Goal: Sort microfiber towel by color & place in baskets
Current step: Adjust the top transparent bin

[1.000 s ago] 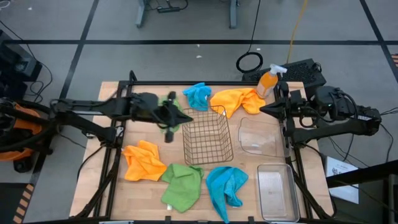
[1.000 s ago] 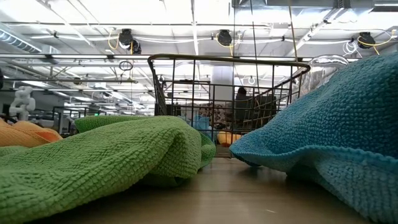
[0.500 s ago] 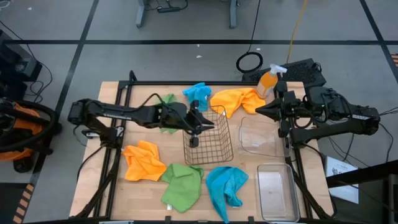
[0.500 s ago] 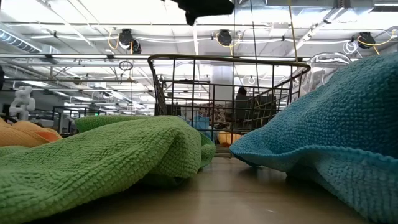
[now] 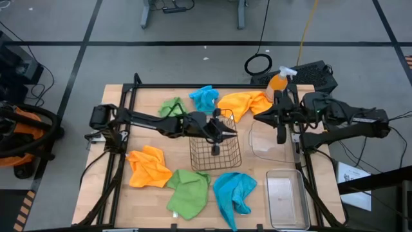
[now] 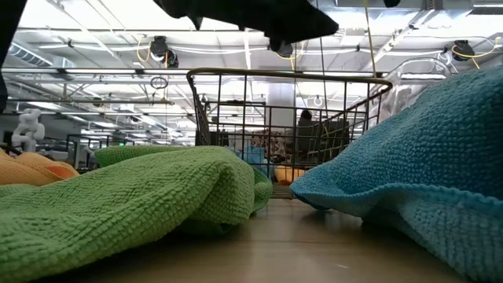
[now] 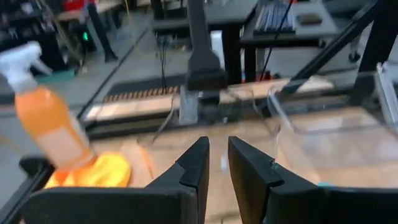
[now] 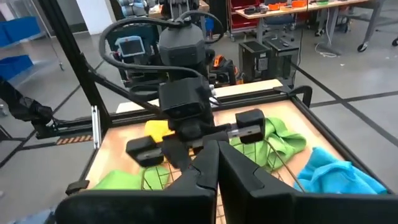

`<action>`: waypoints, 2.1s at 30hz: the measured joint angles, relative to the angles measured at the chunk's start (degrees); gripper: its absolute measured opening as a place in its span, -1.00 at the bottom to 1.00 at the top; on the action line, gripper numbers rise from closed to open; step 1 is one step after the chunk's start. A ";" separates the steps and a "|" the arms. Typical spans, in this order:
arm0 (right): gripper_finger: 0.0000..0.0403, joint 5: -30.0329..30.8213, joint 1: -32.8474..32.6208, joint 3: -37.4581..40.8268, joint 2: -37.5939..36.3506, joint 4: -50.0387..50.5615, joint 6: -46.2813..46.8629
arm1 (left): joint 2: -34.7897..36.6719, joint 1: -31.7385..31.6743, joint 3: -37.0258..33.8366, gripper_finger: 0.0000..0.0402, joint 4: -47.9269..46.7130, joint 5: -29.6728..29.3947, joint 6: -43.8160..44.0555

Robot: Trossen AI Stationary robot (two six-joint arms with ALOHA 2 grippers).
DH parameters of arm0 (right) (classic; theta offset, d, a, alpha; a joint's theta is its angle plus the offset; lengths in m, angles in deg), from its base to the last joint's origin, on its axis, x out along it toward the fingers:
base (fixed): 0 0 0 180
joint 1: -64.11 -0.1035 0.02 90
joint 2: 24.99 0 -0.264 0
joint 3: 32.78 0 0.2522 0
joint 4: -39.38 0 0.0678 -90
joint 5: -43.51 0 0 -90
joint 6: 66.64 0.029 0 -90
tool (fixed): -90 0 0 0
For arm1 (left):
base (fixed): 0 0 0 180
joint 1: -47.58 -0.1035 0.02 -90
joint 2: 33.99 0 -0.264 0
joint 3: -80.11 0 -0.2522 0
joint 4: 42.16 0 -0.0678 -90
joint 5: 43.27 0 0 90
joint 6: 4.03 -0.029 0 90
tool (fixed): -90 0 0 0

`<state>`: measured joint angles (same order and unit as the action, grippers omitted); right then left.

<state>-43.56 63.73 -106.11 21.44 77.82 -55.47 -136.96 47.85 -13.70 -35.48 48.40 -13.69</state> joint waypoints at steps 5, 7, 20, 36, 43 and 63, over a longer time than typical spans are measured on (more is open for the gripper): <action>-1.00 0.01 0.02 -3.39 1.89 -0.64 1.25 | -2.75 -0.15 3.87 -0.66 -3.33 0.17 -0.22; -1.00 -0.01 0.00 -6.23 3.13 -0.57 1.22 | -2.93 -0.15 4.63 -0.66 -5.57 0.17 -0.20; -1.00 4.34 0.06 -23.46 12.29 -0.06 -8.80 | -5.18 0.08 4.76 -0.66 2.51 5.72 0.23; -1.00 6.02 -2.31 -24.82 16.68 16.74 -7.35 | -16.80 1.01 22.94 -0.66 -3.56 11.51 -1.40; -1.00 5.98 -2.73 -23.87 17.31 15.60 -7.54 | -21.57 0.53 32.45 -0.68 -12.69 11.98 -2.32; -1.00 5.80 -2.73 -25.66 17.68 7.87 -8.50 | -25.66 -1.98 40.25 -0.95 -34.76 12.26 -4.67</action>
<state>-37.76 61.00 -131.77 39.13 85.70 -63.97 -162.63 45.87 26.55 -70.25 60.66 -18.35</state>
